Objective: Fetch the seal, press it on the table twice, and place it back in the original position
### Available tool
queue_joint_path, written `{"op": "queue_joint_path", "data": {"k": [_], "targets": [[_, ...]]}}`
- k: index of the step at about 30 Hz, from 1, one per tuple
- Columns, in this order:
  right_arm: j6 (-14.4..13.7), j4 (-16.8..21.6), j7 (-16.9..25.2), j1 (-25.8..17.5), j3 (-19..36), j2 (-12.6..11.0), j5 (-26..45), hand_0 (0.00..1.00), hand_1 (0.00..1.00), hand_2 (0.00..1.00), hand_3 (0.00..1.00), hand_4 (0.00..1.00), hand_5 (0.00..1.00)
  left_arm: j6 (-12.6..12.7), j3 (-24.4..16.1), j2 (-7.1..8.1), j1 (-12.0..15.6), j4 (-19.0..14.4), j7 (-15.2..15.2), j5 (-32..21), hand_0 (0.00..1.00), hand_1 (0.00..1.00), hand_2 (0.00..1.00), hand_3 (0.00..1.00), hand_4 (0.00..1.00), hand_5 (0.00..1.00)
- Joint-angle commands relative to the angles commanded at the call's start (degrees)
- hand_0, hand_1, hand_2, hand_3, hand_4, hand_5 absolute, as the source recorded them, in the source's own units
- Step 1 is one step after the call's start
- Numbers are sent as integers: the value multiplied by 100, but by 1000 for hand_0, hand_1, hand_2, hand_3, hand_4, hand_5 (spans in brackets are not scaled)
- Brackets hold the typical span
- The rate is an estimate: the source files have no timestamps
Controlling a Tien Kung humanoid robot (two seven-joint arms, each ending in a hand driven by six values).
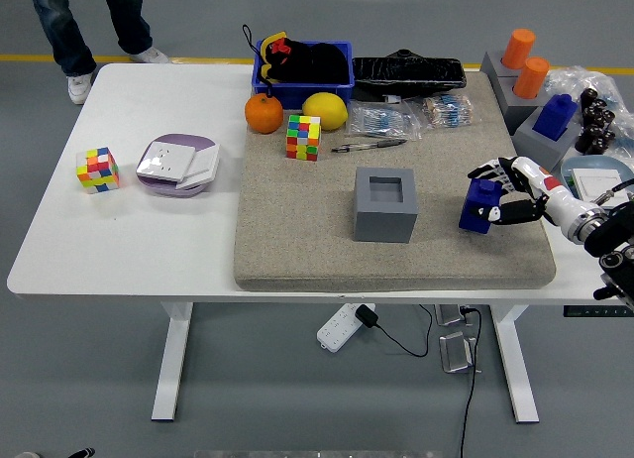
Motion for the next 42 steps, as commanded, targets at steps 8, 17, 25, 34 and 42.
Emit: {"op": "queue_joint_path", "data": {"k": [8,17,25,34,42], "targets": [[-6,-61,-1,-64,-33,30,22,418,328,343,338,598,2,0,-22,-18,-3,-2,-5,23,813,807,777,816,707,426],[6,297,-20,-60,84,-27,24,418,329,343,337,598,2,-1,-29,-12,-13,2,-2,15,813,806,776,816,707,427],[82,1348,-81,174,293,-156,73,417,328,343,337,599,2,8,-56,6,-15,1,-7,25,813,807,776,816,708,427],[197,1626,-114,630,-16,68,219,416,328,343,338,599,2,12,-52,12,-24,-2,-13,14,812,807,776,816,707,426],[242,1208,-82,994,-494,276,299,416,328,343,338,600,2,12,-1,19,-52,0,-7,-31,812,807,777,816,709,428]]}}
